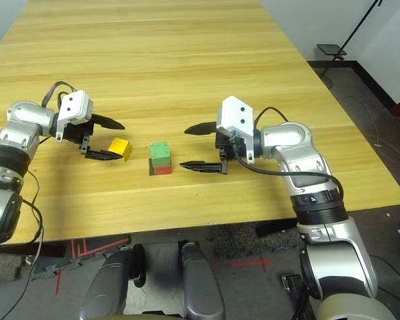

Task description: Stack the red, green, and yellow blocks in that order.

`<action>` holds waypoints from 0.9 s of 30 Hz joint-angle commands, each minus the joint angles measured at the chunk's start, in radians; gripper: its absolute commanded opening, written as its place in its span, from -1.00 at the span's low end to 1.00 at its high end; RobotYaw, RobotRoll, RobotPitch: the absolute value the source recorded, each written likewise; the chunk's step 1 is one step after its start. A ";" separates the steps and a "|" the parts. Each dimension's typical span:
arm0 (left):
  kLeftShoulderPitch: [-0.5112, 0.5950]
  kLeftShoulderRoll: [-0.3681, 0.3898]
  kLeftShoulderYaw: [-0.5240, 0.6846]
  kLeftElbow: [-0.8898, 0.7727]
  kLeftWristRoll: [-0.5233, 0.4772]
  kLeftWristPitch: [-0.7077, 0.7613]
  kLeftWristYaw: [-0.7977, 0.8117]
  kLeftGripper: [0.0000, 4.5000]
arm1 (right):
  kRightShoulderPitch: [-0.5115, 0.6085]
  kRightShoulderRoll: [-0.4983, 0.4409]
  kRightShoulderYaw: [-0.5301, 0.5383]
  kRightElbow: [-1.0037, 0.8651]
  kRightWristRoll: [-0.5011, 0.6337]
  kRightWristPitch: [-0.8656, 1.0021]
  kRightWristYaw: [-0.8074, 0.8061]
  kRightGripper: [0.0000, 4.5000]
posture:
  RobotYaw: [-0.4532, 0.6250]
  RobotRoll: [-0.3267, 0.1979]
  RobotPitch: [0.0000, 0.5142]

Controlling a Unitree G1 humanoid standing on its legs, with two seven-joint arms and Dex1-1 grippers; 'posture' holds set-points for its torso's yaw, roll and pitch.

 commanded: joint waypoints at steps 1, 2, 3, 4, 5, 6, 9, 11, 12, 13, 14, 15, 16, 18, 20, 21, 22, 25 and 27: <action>-0.003 0.004 -0.010 0.056 0.055 -0.063 -0.002 0.98 | 0.018 -0.006 -0.001 -0.022 0.007 0.011 -0.003 1.00 | 0.13 0.30 -0.29; -0.003 0.004 -0.008 0.066 0.062 -0.067 -0.006 0.98 | 0.019 -0.007 -0.002 -0.025 0.007 0.014 -0.004 1.00 | 0.12 0.29 -0.27; -0.003 0.003 -0.006 0.074 0.070 -0.071 -0.002 0.98 | 0.022 -0.009 -0.003 -0.029 0.008 0.016 -0.005 1.00 | 0.11 0.28 -0.26; -0.004 0.002 -0.004 0.080 0.077 -0.077 0.004 0.98 | 0.024 -0.010 -0.004 -0.033 0.009 0.019 -0.006 1.00 | 0.11 0.28 -0.26; -0.005 0.001 -0.001 0.086 0.082 -0.078 0.008 0.98 | 0.026 -0.011 -0.005 -0.037 0.010 0.022 -0.007 1.00 | 0.11 0.28 -0.26; -0.006 0.000 0.002 0.090 0.087 -0.080 0.010 0.98 | 0.027 -0.012 -0.005 -0.039 0.010 0.024 -0.008 1.00 | 0.11 0.28 -0.26; -0.008 -0.006 0.007 0.102 0.097 -0.083 0.022 0.98 | 0.032 -0.015 -0.007 -0.052 0.013 0.034 -0.010 1.00 | 0.10 0.27 -0.25; -0.009 -0.012 0.010 0.107 0.102 -0.082 0.032 0.81 | 0.033 -0.016 -0.008 -0.056 0.014 0.039 -0.010 1.00 | 0.10 0.26 -0.24; -0.009 -0.016 0.012 0.110 0.103 -0.079 0.035 0.71 | 0.031 -0.016 -0.008 -0.058 0.014 0.042 -0.010 1.00 | 0.10 0.26 -0.24; -0.009 -0.019 0.014 0.113 0.104 -0.076 0.037 0.54 | 0.031 -0.016 -0.008 -0.059 0.014 0.044 -0.011 1.00 | 0.10 0.26 -0.24; -0.009 -0.021 0.014 0.115 0.107 -0.076 0.041 0.41 | 0.029 -0.016 -0.008 -0.059 0.014 0.046 -0.011 1.00 | 0.10 0.26 -0.23; -0.010 -0.023 0.016 0.118 0.110 -0.076 0.045 0.22 | 0.028 -0.015 -0.008 -0.058 0.014 0.046 -0.011 1.00 | 0.10 0.26 -0.23; -0.010 -0.025 0.018 0.120 0.113 -0.075 0.047 0.08 | 0.028 -0.013 -0.007 -0.058 0.013 0.046 -0.013 1.00 | 0.10 0.26 -0.23; -0.011 -0.027 0.023 0.122 0.118 -0.072 0.049 -0.09 | 0.029 -0.010 -0.005 -0.059 0.012 0.046 -0.015 1.00 | 0.11 0.27 -0.22; -0.012 -0.029 0.026 0.123 0.120 -0.071 0.050 -0.09 | 0.032 -0.008 -0.004 -0.063 0.012 0.048 -0.018 1.00 | 0.11 0.27 -0.22; -0.013 -0.030 0.027 0.124 0.121 -0.071 0.052 -0.09 | 0.032 -0.007 -0.003 -0.064 0.012 0.048 -0.019 1.00 | 0.11 0.27 -0.22; -0.013 -0.029 0.028 0.124 0.121 -0.071 0.052 -0.09 | 0.032 -0.006 -0.003 -0.064 0.013 0.048 -0.019 1.00 | 0.11 0.28 -0.22; -0.015 -0.019 0.034 0.125 0.121 -0.066 0.061 -0.09 | 0.033 -0.006 -0.003 -0.064 0.013 0.049 -0.020 1.00 | 0.11 0.28 -0.22; -0.021 -0.003 0.042 0.126 0.120 -0.053 0.074 -0.09 | 0.035 -0.006 -0.004 -0.064 0.013 0.048 -0.021 1.00 | 0.12 0.29 -0.22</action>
